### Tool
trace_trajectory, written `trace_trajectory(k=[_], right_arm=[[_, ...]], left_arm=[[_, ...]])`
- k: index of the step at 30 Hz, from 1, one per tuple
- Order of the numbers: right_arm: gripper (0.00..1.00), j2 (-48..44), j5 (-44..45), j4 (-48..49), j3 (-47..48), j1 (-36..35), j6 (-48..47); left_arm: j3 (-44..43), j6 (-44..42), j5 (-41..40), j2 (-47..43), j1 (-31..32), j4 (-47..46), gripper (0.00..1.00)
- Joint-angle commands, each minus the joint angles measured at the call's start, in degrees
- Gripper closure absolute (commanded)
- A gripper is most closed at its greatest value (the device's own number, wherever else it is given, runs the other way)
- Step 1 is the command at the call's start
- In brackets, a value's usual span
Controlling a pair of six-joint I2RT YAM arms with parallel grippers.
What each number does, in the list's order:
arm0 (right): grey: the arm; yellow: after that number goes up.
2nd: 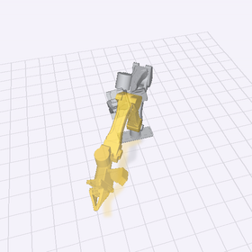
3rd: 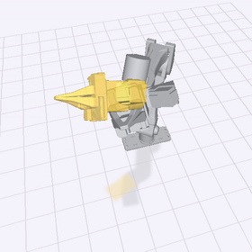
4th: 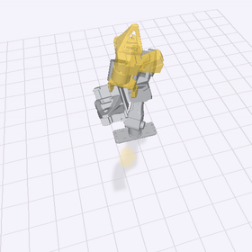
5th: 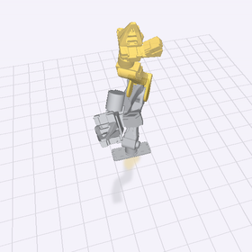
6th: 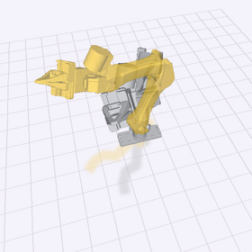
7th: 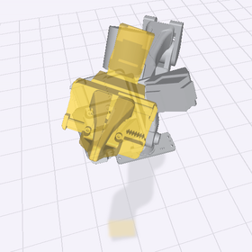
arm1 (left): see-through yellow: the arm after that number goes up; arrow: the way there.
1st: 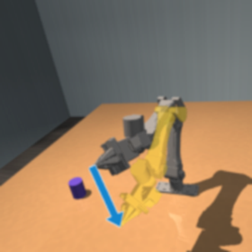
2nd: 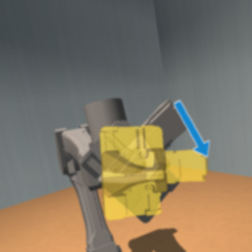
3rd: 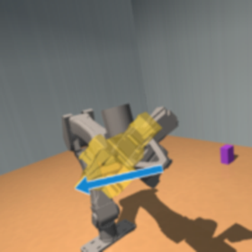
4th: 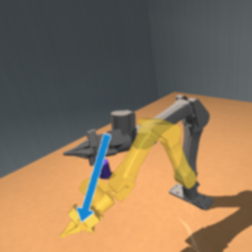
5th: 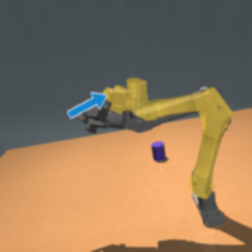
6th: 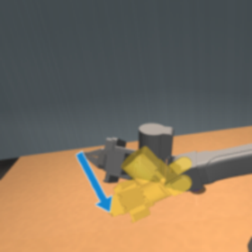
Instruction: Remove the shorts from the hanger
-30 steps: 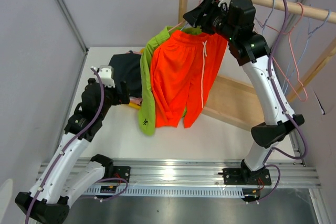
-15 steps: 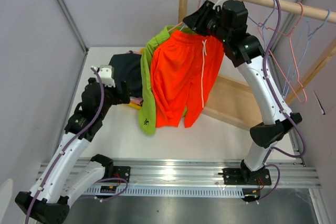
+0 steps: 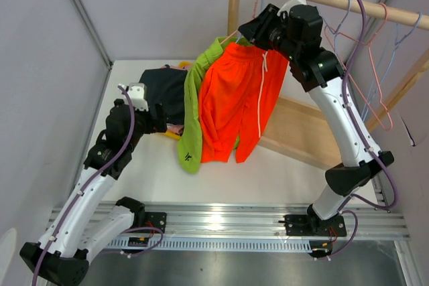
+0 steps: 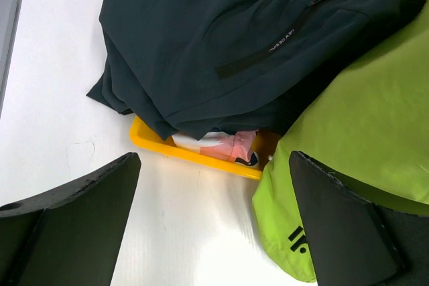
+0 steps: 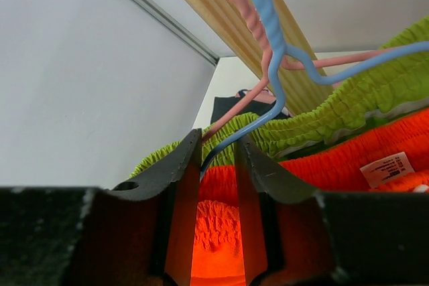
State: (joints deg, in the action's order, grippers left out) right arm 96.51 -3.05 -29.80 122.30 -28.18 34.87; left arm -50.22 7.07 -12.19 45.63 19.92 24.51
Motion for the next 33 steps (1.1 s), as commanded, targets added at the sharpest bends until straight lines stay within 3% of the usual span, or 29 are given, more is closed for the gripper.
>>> trace_trajectory(k=[1, 6, 14, 20, 27, 33], right_arm=[[0.7, -4.0, 2.1, 0.6, -1.1, -0.1, -1.2], [0.6, -5.8, 2.9, 0.4, -2.5, 0.0, -1.5], [0.68, -7.7, 2.2, 1.1, -5.1, 1.0, -1.0], [0.62, -6.3, 1.5, 2.6, -4.6, 1.2, -0.1], [0.48, -2.9, 0.2, 2.9, 0.2, 1.1, 0.7], [0.49, -1.2, -0.2, 3.7, 2.6, 0.9, 1.5]], left_arm=[[0.3, 0.5, 0.7, 0.3, 0.3, -2.3, 0.01], [0.2, 0.4, 0.7, 0.7, 0.3, -2.2, 0.01], [0.4, 0.4, 0.8, 0.9, 0.3, -2.1, 0.01], [0.4, 0.2, 0.8, 1.0, 0.3, -2.1, 0.01], [0.3, 0.2, 1.1, 1.0, 0.3, -2.1, 0.01], [0.3, 0.1, 1.1, 1.0, 0.3, -2.1, 0.01]])
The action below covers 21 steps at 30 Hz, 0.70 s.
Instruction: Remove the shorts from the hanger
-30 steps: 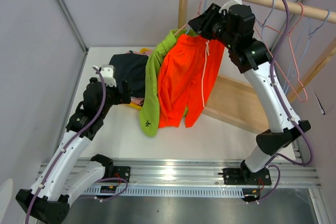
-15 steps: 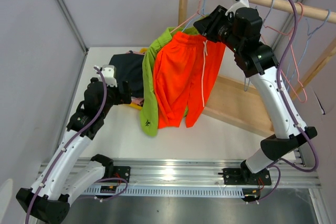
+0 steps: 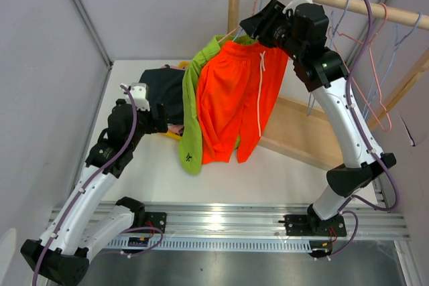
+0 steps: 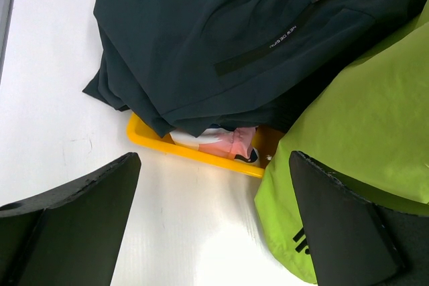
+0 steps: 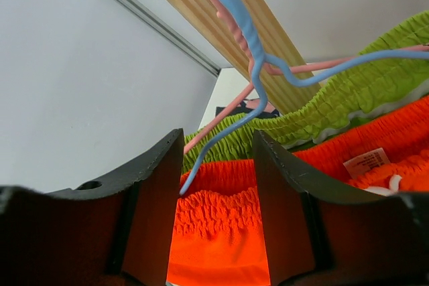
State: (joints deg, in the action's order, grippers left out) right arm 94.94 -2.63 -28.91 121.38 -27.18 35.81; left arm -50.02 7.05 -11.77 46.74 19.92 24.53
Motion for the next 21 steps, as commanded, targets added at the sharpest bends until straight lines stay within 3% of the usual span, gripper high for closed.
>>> trace_trajectory(k=[1, 21], right_arm=[[0.5, 0.9, -0.5, 2.7, 3.9, -0.1, 0.6], [0.87, 2.0, -0.9, 2.4, 3.1, 0.3, 0.6]], left_arm=[[0.2, 0.2, 0.8, -0.2, 0.3, -2.1, 0.01], [0.1, 0.2, 1.4, 0.0, 0.3, -2.1, 0.01]])
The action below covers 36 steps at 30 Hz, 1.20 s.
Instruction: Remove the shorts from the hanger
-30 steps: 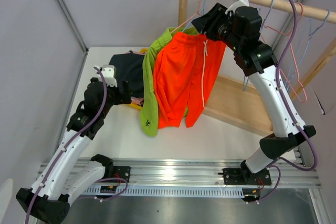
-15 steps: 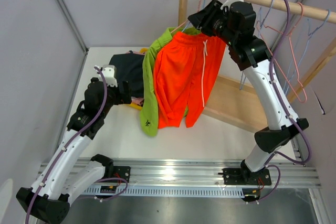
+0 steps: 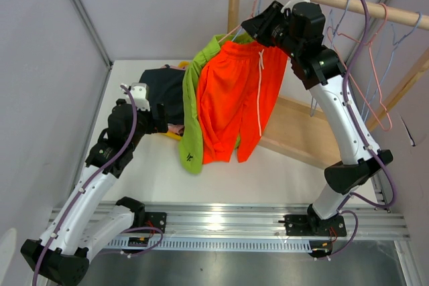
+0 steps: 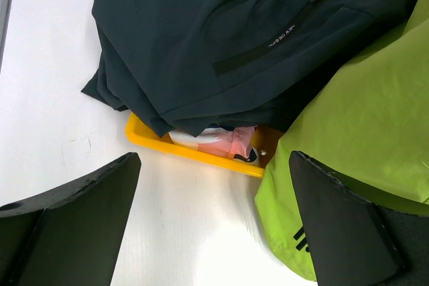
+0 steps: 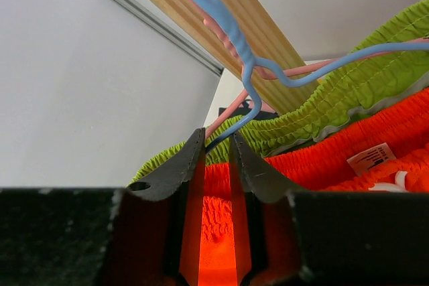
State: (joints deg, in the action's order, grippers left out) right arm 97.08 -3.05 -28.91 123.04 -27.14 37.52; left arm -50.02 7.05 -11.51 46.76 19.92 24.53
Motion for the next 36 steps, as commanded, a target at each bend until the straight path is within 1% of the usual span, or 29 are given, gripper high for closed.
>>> trace_trajectory(k=[1, 4, 12, 16, 20, 24, 27, 30, 33, 34, 36], right_arm=[[0.91, -0.3, -0.5, 2.6, 1.1, 0.3, -1.0], [1.0, -0.7, -0.4, 2.9, 0.2, 0.5, -1.0], [1.0, -4.4, -0.1, 5.6, -3.9, 0.9, 0.4], [1.0, -7.3, 0.1, 4.6, -4.1, 0.9, 0.4], [1.0, -13.0, 0.7, 3.8, -6.5, 1.5, 0.4], [1.0, -18.1, 0.7, 3.1, -9.7, 2.7, 0.4], [1.0, -21.5, 0.3, 2.5, -12.6, 4.4, 0.6], [1.0, -23.7, -1.3, 2.4, -15.1, 6.3, 1.2], [1.0, -24.4, -2.7, 2.7, -17.1, 7.4, 1.9], [1.0, -24.7, -2.9, 3.3, -17.7, 7.5, 2.1], [1.0, -24.7, -3.8, 3.9, -18.9, 7.6, 2.7]], left_arm=[[0.2, 0.2, 1.2, 0.0, 0.3, -2.1, 0.01], [0.2, 0.2, 1.2, -0.2, 0.3, -2.1, 0.01], [0.4, 0.1, 1.0, -0.2, 0.3, -2.1, 0.01], [0.2, 0.1, 1.0, -0.2, 0.3, -2.1, 0.01], [0.4, -0.4, 1.7, -1.1, 0.3, -2.7, 0.01], [-0.6, -0.9, 6.4, -1.3, 0.5, -4.2, 0.01], [-2.3, -1.1, 6.9, -1.1, 1.4, -4.1, 0.01], [-5.8, -1.1, 8.2, 0.3, 3.6, -3.2, 0.01], [-10.6, -1.1, 9.2, 3.1, 8.8, -2.9, 0.01], [-12.9, -1.3, 9.6, 5.0, 12.7, -2.9, 0.01], [-16.2, -1.7, 9.8, 7.1, 16.7, -3.6, 0.01]])
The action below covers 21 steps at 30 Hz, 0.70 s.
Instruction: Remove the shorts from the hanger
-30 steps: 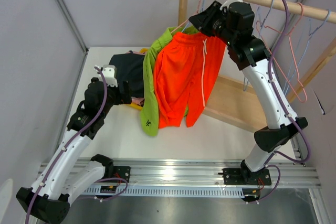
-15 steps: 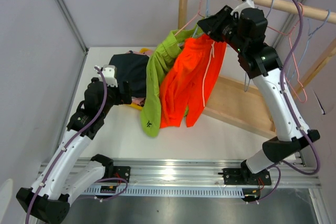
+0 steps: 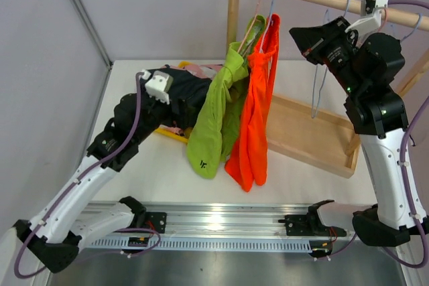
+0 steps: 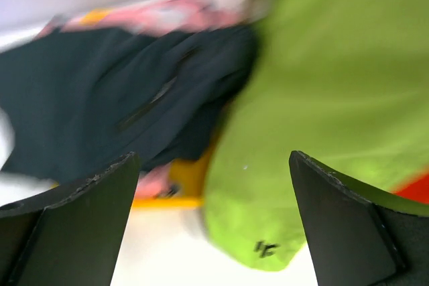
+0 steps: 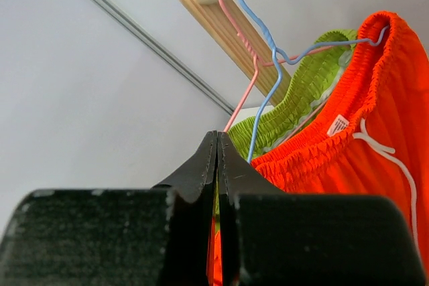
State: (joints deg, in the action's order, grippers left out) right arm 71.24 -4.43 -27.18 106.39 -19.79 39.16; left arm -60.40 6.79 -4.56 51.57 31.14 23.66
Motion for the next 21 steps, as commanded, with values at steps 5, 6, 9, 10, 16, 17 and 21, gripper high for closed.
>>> trace_trajectory(k=[5, 6, 9, 10, 16, 17, 21], right_arm=[[0.75, 2.6, -4.6, 3.9, -3.5, 0.0, 2.2], [0.53, 3.2, -5.1, 4.4, -3.3, -0.2, 2.2], [0.31, 6.6, -5.6, 4.0, -1.1, -0.9, 2.2], [0.3, 7.6, -5.8, 3.8, -0.4, -1.0, 2.0], [0.29, 12.0, -5.4, 4.2, 3.1, -1.7, 1.7], [0.3, 12.3, -5.4, 4.4, 3.5, -1.7, 1.7], [0.61, 14.1, -5.2, 5.1, 4.0, -1.8, 2.3]], left_arm=[[-11.8, -1.0, 3.8, 6.6, 12.1, -4.0, 0.01], [-12.5, -1.0, 3.8, 6.8, 12.5, -4.1, 0.01], [-14.6, -1.1, 3.0, 6.9, 13.8, -3.3, 0.01], [-14.8, -1.1, 2.7, 6.7, 14.1, -2.7, 0.01], [-14.7, -1.6, 1.1, 3.3, 14.7, -1.0, 0.01], [-14.4, -1.7, 1.1, 2.8, 14.7, -0.9, 0.01], [-10.6, -1.5, 0.4, 0.8, 14.7, -1.2, 0.01]])
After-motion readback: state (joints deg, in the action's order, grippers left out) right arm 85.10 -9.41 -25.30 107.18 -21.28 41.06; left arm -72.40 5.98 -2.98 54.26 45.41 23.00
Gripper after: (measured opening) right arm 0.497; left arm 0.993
